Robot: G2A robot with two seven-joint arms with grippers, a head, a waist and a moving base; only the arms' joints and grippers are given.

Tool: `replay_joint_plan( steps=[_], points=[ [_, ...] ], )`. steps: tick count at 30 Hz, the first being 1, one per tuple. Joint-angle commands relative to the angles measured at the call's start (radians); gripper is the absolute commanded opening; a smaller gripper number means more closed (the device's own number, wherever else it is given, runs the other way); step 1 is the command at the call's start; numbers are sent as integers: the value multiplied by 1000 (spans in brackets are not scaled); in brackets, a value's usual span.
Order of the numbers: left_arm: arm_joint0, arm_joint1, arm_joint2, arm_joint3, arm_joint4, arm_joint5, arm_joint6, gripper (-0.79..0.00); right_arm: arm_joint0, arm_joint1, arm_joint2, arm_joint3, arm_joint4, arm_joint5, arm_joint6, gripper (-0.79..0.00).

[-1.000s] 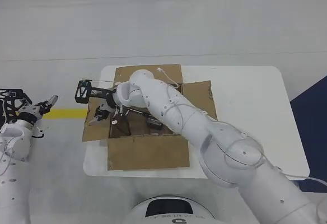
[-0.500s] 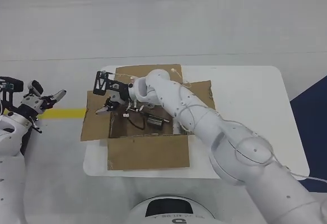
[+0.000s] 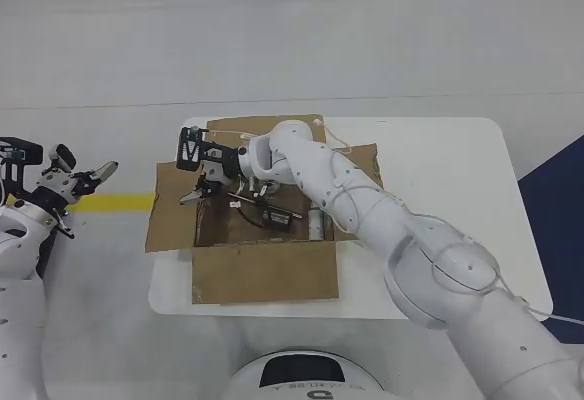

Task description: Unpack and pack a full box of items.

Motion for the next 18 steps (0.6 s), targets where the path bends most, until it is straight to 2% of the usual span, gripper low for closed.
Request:
replay_joint_plan(
  steps=[1, 8, 10, 13, 15, 18],
  points=[
    [0, 0, 0, 0, 0, 0, 0, 0, 0, 0, 0, 0, 0, 0, 0, 0],
    [0, 0, 0, 0, 0, 0, 0, 0, -12, 1, 2, 0, 6, 0, 0, 0],
    [0, 0, 0, 0, 0, 0, 0, 0, -31, 15, 19, -15, 20, -29, -3, 0],
    [0, 0, 0, 0, 0, 0, 0, 0, -60, 51, 46, -68, 12, -88, 25, 0],
    [0, 0, 0, 0, 0, 0, 0, 0, -100, 86, 80, -158, 39, -185, 6, 0],
    [0, 0, 0, 0, 0, 0, 0, 0, -185, 156, 153, -328, 10, -173, 25, 0]
  ],
)
